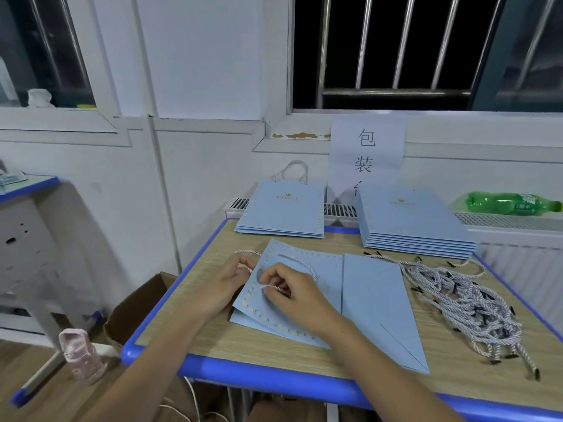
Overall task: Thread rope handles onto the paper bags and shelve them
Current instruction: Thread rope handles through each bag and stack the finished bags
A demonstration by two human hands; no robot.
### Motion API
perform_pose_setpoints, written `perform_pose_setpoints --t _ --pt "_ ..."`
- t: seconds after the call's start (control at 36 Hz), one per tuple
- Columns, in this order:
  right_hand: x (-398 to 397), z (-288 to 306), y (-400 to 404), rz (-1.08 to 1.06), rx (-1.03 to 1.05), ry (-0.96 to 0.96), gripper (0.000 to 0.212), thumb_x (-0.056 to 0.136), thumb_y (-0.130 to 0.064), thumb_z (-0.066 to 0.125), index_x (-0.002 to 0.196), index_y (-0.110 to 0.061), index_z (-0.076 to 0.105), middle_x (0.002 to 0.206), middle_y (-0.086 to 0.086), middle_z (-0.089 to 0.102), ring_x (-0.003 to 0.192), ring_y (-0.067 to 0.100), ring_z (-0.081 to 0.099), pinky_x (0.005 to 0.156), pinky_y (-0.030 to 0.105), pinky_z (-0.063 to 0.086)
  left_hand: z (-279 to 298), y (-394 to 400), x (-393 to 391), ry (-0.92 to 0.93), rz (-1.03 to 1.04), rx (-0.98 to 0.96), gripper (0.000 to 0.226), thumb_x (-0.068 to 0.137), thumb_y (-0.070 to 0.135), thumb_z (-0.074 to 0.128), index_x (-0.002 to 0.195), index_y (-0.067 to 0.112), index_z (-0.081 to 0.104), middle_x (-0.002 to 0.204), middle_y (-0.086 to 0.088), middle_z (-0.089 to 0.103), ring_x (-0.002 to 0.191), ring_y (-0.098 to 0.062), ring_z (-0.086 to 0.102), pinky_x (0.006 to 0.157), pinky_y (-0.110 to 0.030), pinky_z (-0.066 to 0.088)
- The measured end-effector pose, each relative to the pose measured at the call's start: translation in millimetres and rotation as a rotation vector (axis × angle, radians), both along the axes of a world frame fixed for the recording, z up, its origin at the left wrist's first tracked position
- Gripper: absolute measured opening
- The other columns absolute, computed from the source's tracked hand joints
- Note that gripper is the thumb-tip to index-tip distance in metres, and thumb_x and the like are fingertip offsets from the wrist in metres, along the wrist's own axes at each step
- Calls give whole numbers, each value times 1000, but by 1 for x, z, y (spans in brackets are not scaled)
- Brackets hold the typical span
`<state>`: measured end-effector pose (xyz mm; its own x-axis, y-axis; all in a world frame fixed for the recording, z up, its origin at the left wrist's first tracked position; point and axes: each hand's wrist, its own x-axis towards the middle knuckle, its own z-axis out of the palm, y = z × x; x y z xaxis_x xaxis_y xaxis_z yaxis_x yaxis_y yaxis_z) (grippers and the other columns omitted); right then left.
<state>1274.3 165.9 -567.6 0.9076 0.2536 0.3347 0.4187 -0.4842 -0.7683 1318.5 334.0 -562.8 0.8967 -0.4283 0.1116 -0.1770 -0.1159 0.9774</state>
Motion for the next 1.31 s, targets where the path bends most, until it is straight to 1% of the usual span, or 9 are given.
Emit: perform_pose_setpoints --t 0.17,0.31,0.56,0.67,0.92,0.97,1.08,1.22,1.31 --pt "0 0 2 12 16 -11 22 97 -15 49 94 -36 54 84 5 58 73 15 53 71 22 43 -2 -3 -3 -62 49 71 19 99 5 42 107 21 45 60 5 64 54 -7 57 50 -17 44" --pt "0 0 1 -29 74 -9 17 98 -13 47 100 -26 58 80 1 54 65 6 46 65 17 38 5 -1 -4 41 38 13 29 81 20 54 110 20 60 99 -17 67 87 -27 60 76 -31 45" --pt "-4 13 -2 -1 444 -43 24 94 2 50 90 -22 56 69 -4 60 69 2 59 68 16 42 -5 -2 -8 -196 -101 219 45 73 35 61 118 32 57 115 15 63 113 3 53 94 -18 40" --pt "-7 11 1 18 442 -89 25 93 -2 52 92 -26 56 66 -6 61 73 12 61 76 31 46 -2 -4 -9 -305 -42 334 42 61 52 56 103 46 57 104 11 45 90 12 48 78 -5 36" --pt "-4 6 -1 23 105 -204 13 94 -24 51 101 -27 61 89 -14 61 91 9 55 86 25 42 -6 -15 -1 -430 15 582 39 64 56 42 82 27 60 93 0 52 93 -11 47 81 -22 38" --pt "-2 2 -1 -72 51 -299 22 93 -39 45 106 -31 60 97 -28 55 102 1 49 94 21 36 2 -22 2 -301 43 478 30 72 41 44 78 24 68 89 0 64 90 -12 60 83 -30 46" --pt "-1 2 -8 -282 173 -344 23 88 -48 34 105 -39 48 109 -26 48 110 -5 39 95 11 30 20 -23 11 -92 144 330 40 88 5 48 51 17 58 49 9 58 49 0 53 54 -11 40" --pt "4 -5 -13 -310 -7 -117 14 100 -29 40 107 -27 52 114 -12 46 109 1 37 97 21 30 27 3 39 10 522 245 25 77 23 57 56 13 48 66 -5 46 66 -22 42 59 -32 31" --pt "6 -5 -12 -279 -171 -68 26 101 -32 37 118 -22 53 123 -12 46 116 5 36 100 24 26 14 18 49 -148 546 595 23 88 22 54 68 19 62 83 -3 60 88 -24 55 72 -32 39"
